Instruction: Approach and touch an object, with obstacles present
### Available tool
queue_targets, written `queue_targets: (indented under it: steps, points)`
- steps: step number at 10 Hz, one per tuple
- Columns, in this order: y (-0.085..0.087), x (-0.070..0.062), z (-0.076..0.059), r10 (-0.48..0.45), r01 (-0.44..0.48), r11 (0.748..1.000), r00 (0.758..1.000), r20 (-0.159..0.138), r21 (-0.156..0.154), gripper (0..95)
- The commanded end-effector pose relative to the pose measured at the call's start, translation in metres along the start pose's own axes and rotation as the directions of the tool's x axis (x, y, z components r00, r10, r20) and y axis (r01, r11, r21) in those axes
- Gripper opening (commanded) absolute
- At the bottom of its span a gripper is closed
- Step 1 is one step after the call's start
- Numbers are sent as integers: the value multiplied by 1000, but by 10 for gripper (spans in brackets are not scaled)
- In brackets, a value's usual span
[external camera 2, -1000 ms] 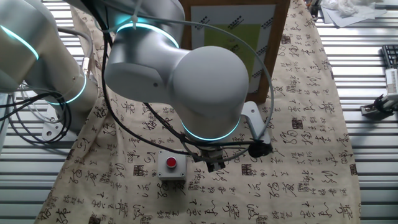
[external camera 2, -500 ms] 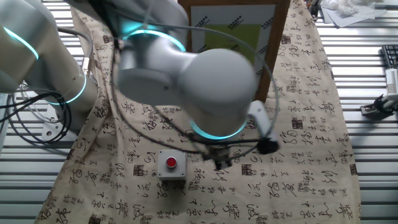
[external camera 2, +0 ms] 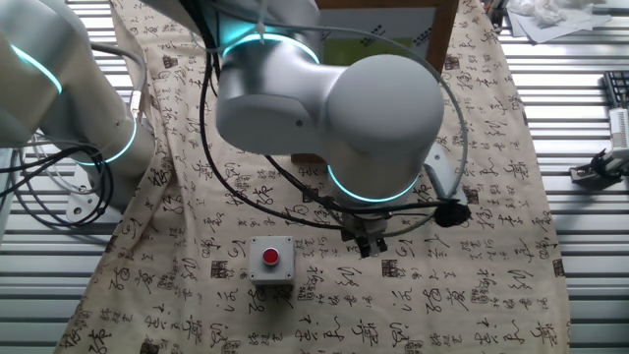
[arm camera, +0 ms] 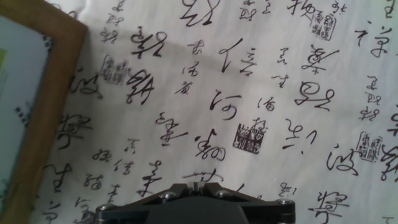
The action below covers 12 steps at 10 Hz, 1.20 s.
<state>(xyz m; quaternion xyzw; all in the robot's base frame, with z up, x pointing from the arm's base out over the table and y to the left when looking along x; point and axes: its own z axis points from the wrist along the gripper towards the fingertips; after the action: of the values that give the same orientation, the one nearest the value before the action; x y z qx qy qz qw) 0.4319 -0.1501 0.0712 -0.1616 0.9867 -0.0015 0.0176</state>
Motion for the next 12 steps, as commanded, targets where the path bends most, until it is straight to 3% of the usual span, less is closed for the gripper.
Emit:
queue_targets:
  steps: [1,3,6,7,9,12]
  points:
    - [-2,-1,4,6,-6,1000,1000,-3,6,0]
    - [-3,-1,4,6,-6,1000,1000,4,-2,0]
    - [-3,-1,4,-39,39,999,998,39,3,0]
    - [-3,-1,4,-20,19,999,999,47,26,0]
    - [-3,-1,4,5,-7,1000,998,69,25,0]
    - [-3,-1,4,61,-63,997,996,65,32,0]
